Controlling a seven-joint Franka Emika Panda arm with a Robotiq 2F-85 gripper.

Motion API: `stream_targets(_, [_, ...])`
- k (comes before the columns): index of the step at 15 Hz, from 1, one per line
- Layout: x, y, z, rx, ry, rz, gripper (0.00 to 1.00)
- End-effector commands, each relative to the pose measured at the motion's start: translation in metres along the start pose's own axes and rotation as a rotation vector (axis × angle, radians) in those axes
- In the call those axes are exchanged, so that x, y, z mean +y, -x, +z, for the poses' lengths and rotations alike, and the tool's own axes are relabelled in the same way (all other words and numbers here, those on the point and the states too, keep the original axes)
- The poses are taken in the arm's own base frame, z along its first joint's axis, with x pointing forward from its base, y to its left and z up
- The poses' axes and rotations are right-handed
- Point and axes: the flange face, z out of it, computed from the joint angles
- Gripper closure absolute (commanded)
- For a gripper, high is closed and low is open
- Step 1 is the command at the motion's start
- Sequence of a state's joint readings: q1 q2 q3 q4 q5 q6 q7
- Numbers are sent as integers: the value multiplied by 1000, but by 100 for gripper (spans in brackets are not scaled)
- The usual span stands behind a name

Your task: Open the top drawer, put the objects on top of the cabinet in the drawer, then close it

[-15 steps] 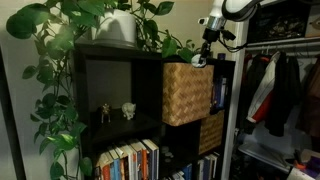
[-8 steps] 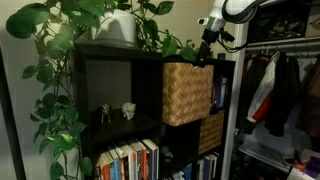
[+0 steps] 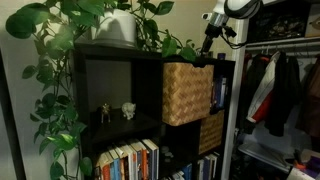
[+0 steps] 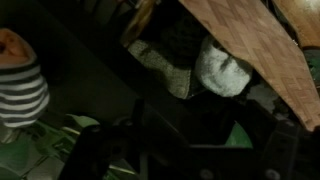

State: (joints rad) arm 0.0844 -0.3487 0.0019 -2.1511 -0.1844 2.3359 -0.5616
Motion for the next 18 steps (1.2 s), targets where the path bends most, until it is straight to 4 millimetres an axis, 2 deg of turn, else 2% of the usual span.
stream_targets(1, [34, 13, -18, 14, 52, 102, 0])
stream_targets(4, [51, 17, -23, 27, 80, 152, 0])
stream_targets(5, [43, 16, -18, 17, 52, 113, 0])
stream_targets(11, [48, 18, -21, 20, 60, 136, 0])
stream_targets(18, [95, 22, -20, 94, 149, 250, 0])
